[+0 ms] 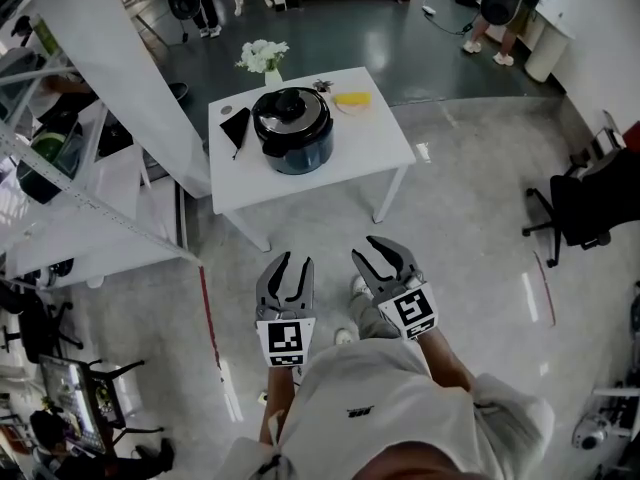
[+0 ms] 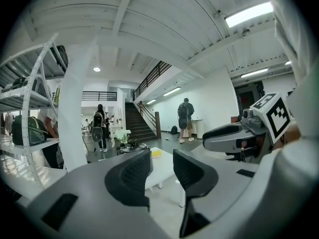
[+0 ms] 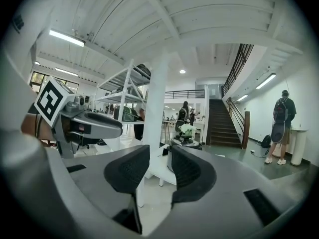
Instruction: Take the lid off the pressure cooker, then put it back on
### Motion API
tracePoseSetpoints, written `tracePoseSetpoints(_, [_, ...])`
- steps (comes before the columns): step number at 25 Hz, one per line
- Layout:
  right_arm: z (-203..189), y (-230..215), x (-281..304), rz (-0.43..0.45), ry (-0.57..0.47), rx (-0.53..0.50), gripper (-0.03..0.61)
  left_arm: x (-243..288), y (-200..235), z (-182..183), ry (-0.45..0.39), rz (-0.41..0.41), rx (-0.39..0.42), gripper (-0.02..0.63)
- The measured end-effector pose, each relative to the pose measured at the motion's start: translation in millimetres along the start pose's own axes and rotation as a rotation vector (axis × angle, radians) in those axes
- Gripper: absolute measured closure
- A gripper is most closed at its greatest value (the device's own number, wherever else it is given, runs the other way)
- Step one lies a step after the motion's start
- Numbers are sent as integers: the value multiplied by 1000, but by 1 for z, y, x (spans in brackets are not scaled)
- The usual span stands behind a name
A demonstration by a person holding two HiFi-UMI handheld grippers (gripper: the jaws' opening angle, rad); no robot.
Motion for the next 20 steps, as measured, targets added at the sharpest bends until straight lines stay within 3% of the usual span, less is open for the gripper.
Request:
tracePoseSetpoints(5, [-1,-24,22,17,40,5,442,32,8,4,0,1,3,457])
tracePoseSetpoints(11, [12,-60,66,51,-10,8,442,78,19,13,0,15,-2,457])
tracePoseSetpoints(20, [24,-135,127,119,0,8,442,159,34,30,19,65,-27,457])
Point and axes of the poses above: the fingertips, and each gripper's own axes: x forward along the fingers, y to its left, z out of its top, the point moved 10 cm from there along -x, backward along the fingers, and after that the axes turned 9 degrees about z, right-handed, at the moved point
